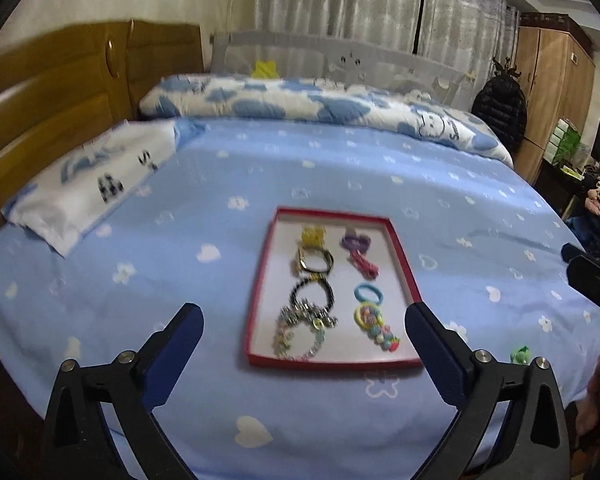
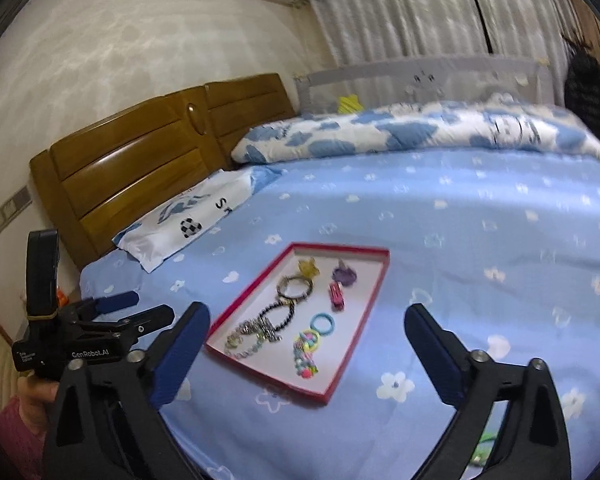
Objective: Organize jewelry
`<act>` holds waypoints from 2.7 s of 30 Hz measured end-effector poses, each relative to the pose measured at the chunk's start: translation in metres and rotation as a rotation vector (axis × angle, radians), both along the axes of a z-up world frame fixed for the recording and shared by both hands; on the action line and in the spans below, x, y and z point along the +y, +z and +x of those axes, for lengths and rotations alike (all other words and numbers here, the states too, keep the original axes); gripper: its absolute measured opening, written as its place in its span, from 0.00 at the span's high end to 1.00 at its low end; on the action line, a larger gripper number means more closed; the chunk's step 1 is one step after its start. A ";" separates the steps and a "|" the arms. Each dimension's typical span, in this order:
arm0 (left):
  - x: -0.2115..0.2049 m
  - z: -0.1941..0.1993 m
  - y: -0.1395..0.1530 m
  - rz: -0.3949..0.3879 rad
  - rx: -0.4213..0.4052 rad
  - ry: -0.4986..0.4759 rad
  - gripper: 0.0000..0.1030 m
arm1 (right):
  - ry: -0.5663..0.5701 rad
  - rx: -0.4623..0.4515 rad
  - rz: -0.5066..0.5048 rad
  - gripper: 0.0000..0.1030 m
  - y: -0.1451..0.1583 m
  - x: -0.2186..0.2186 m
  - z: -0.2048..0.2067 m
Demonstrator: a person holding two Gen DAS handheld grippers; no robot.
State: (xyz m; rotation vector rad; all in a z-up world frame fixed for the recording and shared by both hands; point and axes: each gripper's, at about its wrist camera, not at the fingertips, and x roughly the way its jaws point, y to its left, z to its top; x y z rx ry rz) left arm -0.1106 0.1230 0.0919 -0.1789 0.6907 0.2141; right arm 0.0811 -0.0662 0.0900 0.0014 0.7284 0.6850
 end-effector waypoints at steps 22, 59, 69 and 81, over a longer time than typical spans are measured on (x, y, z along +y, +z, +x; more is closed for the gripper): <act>-0.028 -0.020 -0.067 0.082 -0.027 0.065 0.01 | -0.121 -0.020 -0.072 0.01 -0.088 -0.007 -0.012; -0.029 -0.013 -0.067 0.083 0.004 0.058 0.01 | -0.124 -0.025 -0.089 0.01 -0.089 -0.006 -0.014; -0.030 -0.015 -0.067 0.082 -0.004 0.057 0.01 | -0.124 -0.028 -0.090 0.01 -0.088 -0.006 -0.014; -0.032 -0.016 -0.067 0.083 -0.006 0.054 0.01 | -0.123 -0.030 -0.090 0.01 -0.087 -0.005 -0.014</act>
